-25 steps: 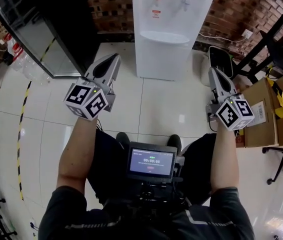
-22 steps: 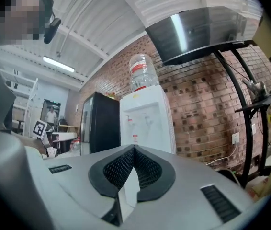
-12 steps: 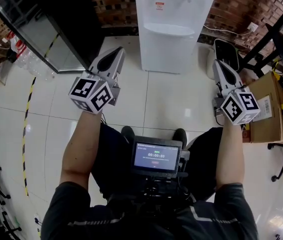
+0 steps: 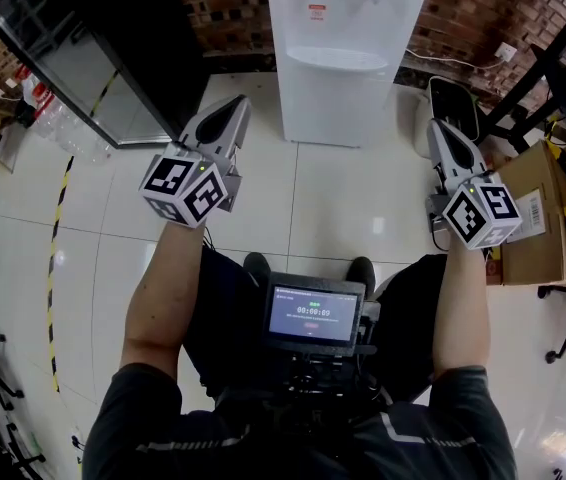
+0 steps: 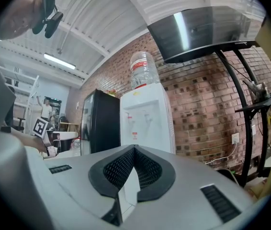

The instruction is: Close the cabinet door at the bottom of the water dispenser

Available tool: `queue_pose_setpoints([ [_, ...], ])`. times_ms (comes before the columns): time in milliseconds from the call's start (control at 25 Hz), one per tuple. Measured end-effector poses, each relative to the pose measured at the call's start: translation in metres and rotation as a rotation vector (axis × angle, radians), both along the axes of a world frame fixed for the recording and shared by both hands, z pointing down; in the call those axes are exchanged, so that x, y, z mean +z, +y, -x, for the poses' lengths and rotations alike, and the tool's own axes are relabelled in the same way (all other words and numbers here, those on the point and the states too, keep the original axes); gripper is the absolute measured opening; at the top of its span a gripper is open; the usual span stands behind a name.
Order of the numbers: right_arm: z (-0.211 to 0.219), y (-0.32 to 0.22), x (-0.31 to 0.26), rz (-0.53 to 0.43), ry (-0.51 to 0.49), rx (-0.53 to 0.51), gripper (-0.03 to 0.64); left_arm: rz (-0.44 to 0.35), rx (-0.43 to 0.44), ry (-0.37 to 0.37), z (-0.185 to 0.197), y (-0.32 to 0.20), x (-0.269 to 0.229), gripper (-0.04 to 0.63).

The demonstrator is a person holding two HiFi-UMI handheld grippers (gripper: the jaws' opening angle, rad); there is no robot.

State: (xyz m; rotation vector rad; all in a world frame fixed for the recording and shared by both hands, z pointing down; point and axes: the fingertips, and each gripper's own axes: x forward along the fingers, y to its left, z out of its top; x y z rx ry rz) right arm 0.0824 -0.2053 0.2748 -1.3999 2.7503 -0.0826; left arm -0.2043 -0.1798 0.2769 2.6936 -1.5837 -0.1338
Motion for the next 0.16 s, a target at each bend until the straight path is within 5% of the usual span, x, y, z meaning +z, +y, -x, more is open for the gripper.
queue_pose_setpoints([
  [160, 0.0, 0.0007, -0.0004, 0.0, -0.003, -0.003, 0.009, 0.009, -0.004, -0.008, 0.0001, -0.0002, 0.003, 0.032],
])
